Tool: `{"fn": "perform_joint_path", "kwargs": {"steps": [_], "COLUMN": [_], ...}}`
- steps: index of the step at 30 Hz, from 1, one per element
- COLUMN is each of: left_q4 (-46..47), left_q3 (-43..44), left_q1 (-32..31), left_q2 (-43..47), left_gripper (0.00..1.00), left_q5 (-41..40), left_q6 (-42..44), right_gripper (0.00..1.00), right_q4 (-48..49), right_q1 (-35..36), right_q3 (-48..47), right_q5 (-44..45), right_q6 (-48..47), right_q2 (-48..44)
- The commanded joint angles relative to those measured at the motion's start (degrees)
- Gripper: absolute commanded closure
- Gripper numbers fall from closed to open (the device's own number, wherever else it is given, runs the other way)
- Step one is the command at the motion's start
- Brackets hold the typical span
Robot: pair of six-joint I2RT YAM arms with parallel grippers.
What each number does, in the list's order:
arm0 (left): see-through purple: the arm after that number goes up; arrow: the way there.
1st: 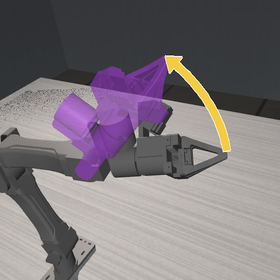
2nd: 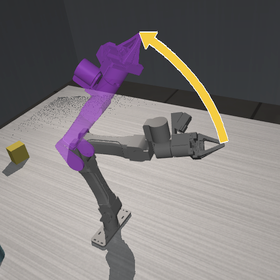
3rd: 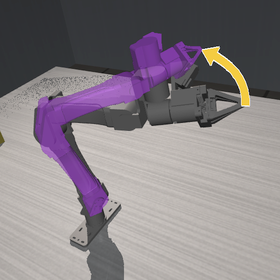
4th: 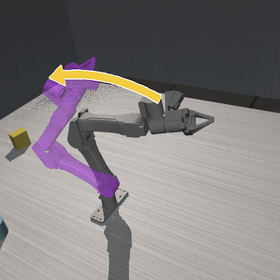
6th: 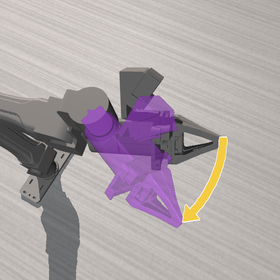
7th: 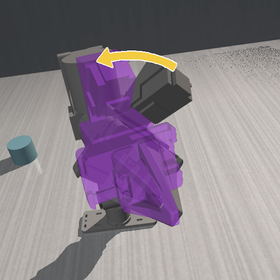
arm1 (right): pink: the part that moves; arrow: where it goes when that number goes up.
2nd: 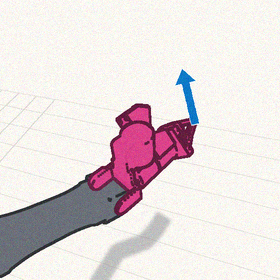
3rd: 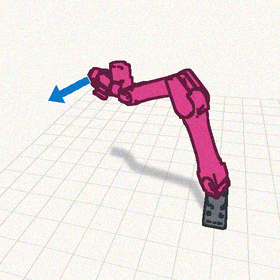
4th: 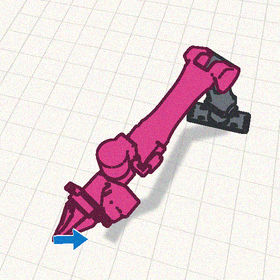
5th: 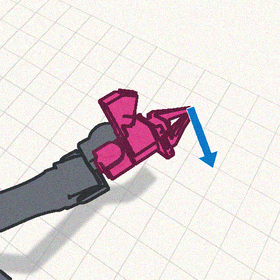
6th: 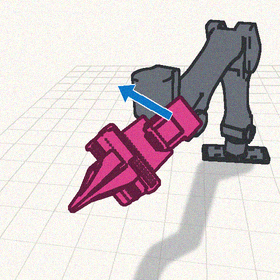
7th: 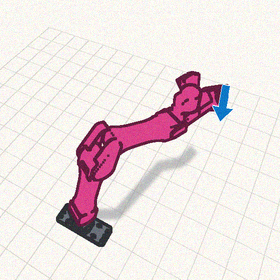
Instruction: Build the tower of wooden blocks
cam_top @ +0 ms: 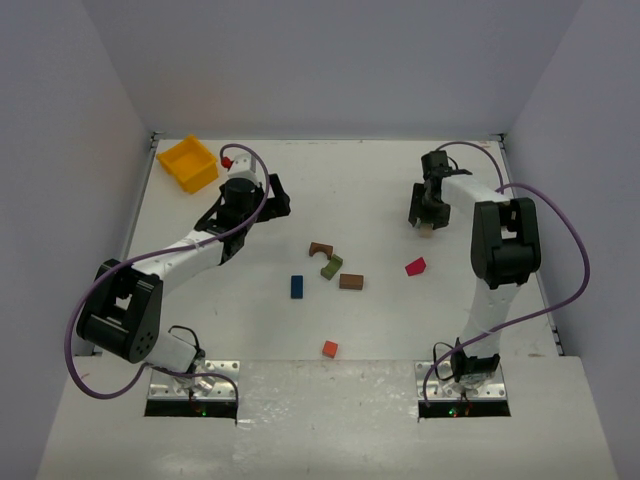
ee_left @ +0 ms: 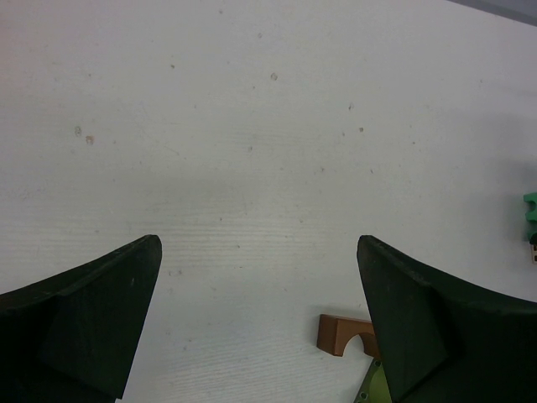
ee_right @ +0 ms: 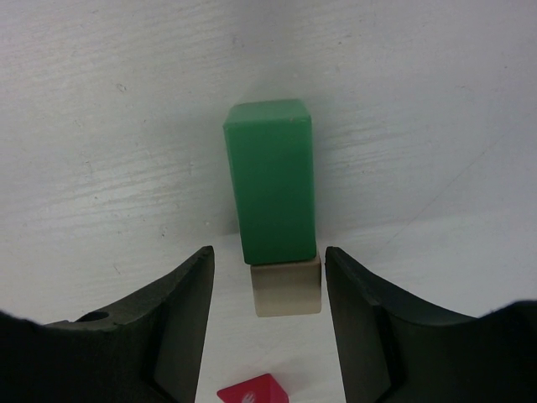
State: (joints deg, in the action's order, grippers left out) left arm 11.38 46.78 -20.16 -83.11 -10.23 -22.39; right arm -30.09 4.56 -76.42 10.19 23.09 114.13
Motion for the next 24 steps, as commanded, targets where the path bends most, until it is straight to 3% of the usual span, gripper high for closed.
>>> {"fn": "perform_joint_path", "kwargs": {"steps": [1, 24], "left_q4": [2.9, 3.0], "left_q3": [-0.6, -0.6], "left_q1": [0.6, 0.6], "left_q2": [1.1, 1.1], "left_gripper": [0.00, 0.00], "left_q5": [0.7, 1.3], "left_q6": [0.0, 0.0], "right_gripper": [0.44, 0.44], "right_q4": [1.0, 1.6], "right_q1": [-0.3, -0.3], "right_q3": [-1.9, -1.5], "right_q5": [-0.1, -1.3], "right_q6": [0.0, 0.0], "right_q2": [-0.9, -1.6]}}
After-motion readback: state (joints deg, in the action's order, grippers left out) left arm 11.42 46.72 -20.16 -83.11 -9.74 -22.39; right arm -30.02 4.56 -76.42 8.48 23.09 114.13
